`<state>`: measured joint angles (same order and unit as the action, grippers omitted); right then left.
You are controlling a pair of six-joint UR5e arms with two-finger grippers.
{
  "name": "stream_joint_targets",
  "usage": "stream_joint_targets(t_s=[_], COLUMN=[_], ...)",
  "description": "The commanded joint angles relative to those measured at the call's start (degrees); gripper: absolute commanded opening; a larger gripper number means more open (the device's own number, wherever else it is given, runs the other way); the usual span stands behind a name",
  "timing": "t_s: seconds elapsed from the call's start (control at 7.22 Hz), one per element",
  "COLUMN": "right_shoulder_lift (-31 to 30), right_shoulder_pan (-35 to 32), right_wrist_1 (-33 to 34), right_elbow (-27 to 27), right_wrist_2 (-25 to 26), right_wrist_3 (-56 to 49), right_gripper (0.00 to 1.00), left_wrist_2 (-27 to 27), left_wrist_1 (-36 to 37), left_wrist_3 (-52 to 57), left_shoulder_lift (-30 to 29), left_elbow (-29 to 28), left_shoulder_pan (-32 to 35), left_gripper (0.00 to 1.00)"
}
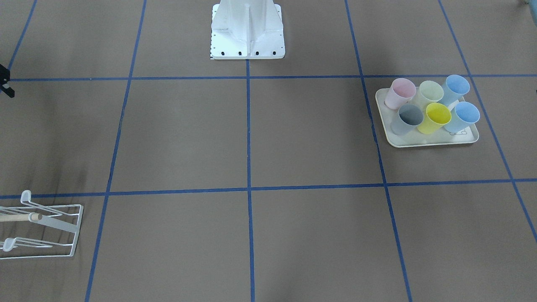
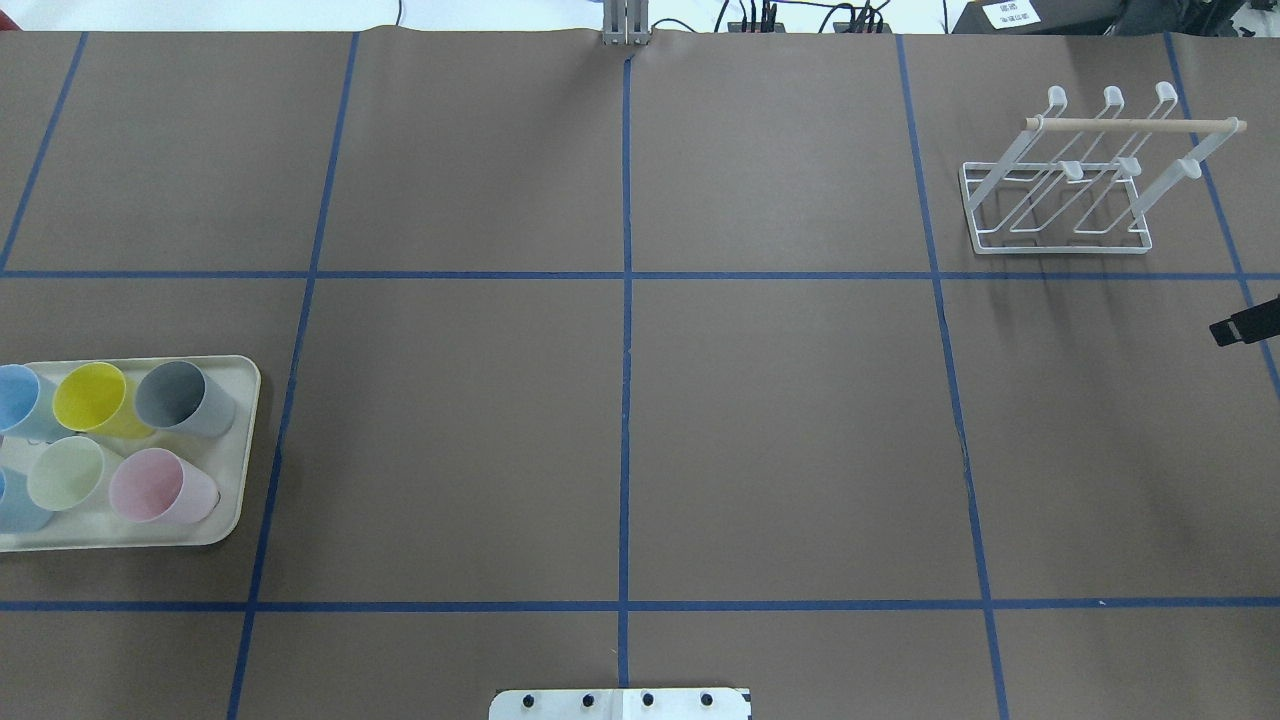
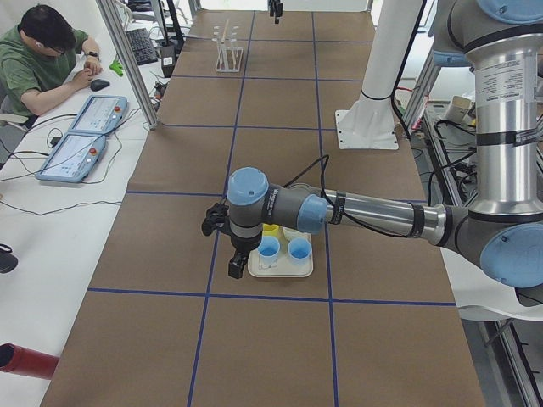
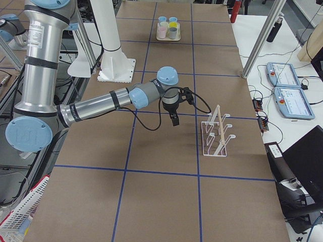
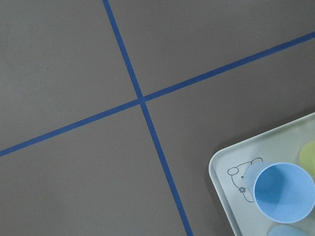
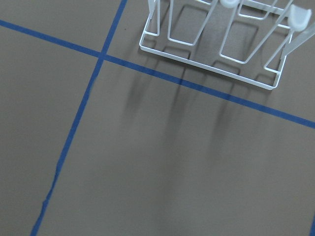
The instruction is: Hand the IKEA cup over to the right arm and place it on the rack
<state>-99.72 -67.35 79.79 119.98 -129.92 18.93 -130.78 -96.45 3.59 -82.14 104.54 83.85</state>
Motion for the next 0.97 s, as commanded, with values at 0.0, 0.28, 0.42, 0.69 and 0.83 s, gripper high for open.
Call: stream_joint_targets(t_s=[0.0, 0.28, 0.42, 0.69, 0.83], right_shoulder_lift=[0.8, 1.1, 1.1, 1.0, 1.0], right_shoulder_pan=[6.0, 6.5, 6.6, 6.7, 6.8], right_wrist_1=[-0.1, -0.1, -0.1, 0.0, 0.0], right_elbow=[3.5, 3.4, 3.4, 3.4, 3.4], right_wrist_2=[1.8, 2.3, 2.4, 2.4, 2.4], right_wrist_3=[8.9, 8.9, 8.9, 8.9, 8.9], right_gripper=[1.00, 1.00, 1.00, 1.00, 1.00], left_wrist_2=[0.0, 0.1, 0.0, -1.2, -1.5], left_wrist_1=[-9.9, -15.0, -16.1, -20.2, -22.5], left_wrist_3=[-12.9, -21.7, -22.0, -24.9, -28.9], left_shoulder_lift=[3.4, 5.1, 5.1, 5.1, 5.1], left_elbow=[-1.2, -1.7, -3.6, -6.2, -6.3], left_shoulder_pan=[-5.7, -11.0, -11.9, -12.6, -14.0], left_gripper=[1.00, 1.00, 1.00, 0.99, 0.98])
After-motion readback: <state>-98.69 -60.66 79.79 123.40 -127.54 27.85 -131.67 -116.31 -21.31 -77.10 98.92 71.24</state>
